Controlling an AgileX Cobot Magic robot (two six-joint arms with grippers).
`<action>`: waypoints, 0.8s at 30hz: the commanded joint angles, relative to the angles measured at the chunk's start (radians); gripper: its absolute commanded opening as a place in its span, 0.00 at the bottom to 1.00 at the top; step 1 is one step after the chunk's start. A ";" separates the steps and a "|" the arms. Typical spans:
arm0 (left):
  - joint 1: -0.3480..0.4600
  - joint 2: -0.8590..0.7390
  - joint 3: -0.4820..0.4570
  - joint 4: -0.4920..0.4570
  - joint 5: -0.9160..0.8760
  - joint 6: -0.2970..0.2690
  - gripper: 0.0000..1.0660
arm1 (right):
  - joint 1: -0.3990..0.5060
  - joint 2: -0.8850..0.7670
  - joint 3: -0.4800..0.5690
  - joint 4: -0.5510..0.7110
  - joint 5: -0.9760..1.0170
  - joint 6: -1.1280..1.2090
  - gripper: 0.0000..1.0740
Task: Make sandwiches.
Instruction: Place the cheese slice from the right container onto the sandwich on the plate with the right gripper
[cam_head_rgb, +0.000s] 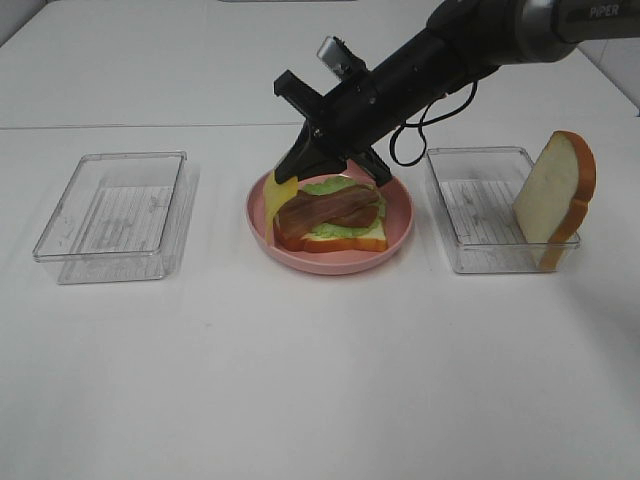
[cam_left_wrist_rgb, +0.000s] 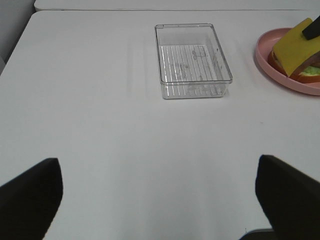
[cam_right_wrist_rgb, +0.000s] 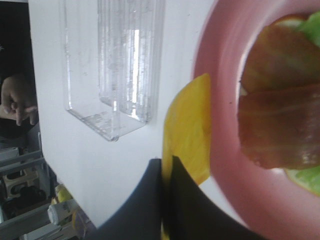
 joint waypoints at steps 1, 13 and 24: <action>0.001 -0.018 0.001 -0.009 -0.006 0.004 0.94 | -0.005 0.007 -0.021 -0.027 -0.023 -0.013 0.00; 0.001 -0.018 0.001 -0.009 -0.006 0.004 0.94 | -0.005 0.009 -0.044 -0.341 -0.071 0.073 0.00; 0.001 -0.018 0.001 -0.009 -0.006 0.004 0.94 | -0.005 0.009 -0.044 -0.426 -0.096 0.123 0.00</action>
